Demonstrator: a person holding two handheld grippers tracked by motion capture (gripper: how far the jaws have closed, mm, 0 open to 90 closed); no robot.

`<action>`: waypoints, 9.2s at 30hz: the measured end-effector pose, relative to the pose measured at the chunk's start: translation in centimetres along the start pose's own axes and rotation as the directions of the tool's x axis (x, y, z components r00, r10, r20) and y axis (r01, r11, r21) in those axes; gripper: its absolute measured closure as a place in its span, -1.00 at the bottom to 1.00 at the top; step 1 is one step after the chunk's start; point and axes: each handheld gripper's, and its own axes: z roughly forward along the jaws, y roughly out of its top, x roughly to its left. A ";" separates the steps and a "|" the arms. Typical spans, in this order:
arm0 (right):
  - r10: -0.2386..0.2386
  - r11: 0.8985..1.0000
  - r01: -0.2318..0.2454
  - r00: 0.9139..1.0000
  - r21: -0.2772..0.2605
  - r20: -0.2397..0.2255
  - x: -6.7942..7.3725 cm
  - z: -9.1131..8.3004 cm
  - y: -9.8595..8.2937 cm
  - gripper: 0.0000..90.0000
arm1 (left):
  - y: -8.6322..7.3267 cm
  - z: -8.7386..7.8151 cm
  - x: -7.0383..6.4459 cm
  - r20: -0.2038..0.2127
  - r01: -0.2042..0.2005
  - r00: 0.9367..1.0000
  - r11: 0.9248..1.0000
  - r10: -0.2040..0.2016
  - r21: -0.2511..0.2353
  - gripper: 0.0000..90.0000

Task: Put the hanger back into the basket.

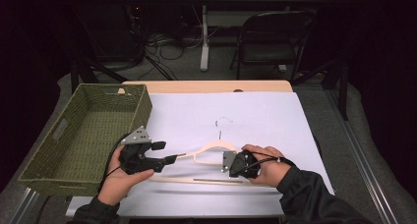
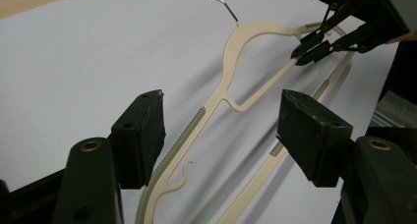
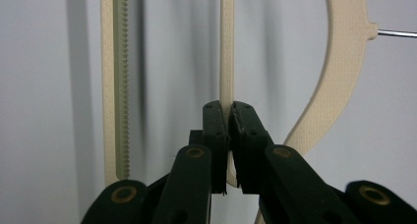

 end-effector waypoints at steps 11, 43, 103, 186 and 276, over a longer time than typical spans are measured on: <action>-0.053 0.999 0.053 0.999 -0.003 0.007 0.4 -0.6 -0.4 0.90 | 0.6 3.6 0.0 0.087 -0.023 0.996 0.997 0.016 0.079 -0.10; -0.160 0.987 0.161 0.986 -0.025 0.052 0.9 -0.4 0.4 0.89 | 0.2 9.2 1.0 0.250 -0.045 0.968 0.959 -0.027 0.279 0.13; 0.019 0.995 -0.017 1.000 -0.100 0.023 0.0 -0.3 -0.8 0.33 | -0.1 9.2 0.5 0.423 -0.138 0.906 0.929 -0.022 0.343 0.94; 0.378 0.920 -0.375 0.926 -0.112 0.005 -1.7 -0.6 -6.2 0.03 | 3.6 -13.5 7.6 -0.001 0.060 0.998 0.992 -0.060 0.111 0.94; 0.413 0.909 -0.412 0.911 -0.058 -0.002 -1.5 0.5 -7.0 0.03 | -9.6 -17.9 21.0 -0.282 0.243 0.937 0.964 -0.205 0.105 0.35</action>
